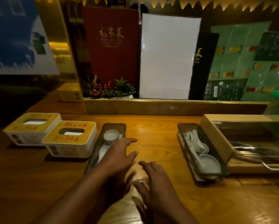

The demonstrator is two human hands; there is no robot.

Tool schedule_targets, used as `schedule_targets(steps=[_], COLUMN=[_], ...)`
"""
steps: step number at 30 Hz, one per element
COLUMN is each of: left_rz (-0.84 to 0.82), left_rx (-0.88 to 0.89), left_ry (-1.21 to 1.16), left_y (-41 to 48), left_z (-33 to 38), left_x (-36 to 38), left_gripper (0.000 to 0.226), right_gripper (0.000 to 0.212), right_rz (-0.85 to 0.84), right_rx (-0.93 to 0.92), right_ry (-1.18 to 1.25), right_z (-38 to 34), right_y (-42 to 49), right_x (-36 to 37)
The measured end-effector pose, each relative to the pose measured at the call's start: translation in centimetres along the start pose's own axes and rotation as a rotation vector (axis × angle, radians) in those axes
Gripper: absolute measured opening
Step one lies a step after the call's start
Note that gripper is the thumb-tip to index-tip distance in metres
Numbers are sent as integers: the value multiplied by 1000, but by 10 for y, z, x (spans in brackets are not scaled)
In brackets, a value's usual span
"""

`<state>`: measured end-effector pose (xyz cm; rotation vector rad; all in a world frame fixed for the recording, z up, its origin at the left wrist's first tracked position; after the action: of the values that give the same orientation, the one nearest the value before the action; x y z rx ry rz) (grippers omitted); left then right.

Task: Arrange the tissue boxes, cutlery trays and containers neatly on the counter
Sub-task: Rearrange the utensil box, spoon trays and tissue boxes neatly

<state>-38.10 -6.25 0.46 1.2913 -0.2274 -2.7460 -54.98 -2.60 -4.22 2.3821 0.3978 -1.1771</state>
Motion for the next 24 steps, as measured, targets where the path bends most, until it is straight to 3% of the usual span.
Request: schedule_targets(steps=[6,11,18,22,24], left_rz=[128,173,-3,-168,-228], left_rx=[75,60,-172,-176,-166], left_ry=[121,18,-362,-567,-654], left_y=[-23,-32,-33,-24,-17], left_z=[-74,-109,-102,-72,-52], left_x=[-64,-69,-14,26,43], left_gripper=[42,45,87,109,106], right_gripper=[98,79,73,75,75], right_rz=[-101,-34,-18,-29,-19], right_rx=[90,134,165,242,272], right_ry=[34,-154,-328,-428,-467], right_z=[-67,-64,-21,3,14], right_y=[31,32,8,-15,-26], right_x=[64,64,19,-6,-16])
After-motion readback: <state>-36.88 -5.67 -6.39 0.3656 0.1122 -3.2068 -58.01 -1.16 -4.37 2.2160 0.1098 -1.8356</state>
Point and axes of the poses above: each hand's wrist, its own y-axis towards the middle knuckle, its own x-axis out of the palm, z = x × y, the point moved 4 cm from there along y, towards the middle knuckle, and after that the axes turned 1 degree about y, right-handed, at the moved point
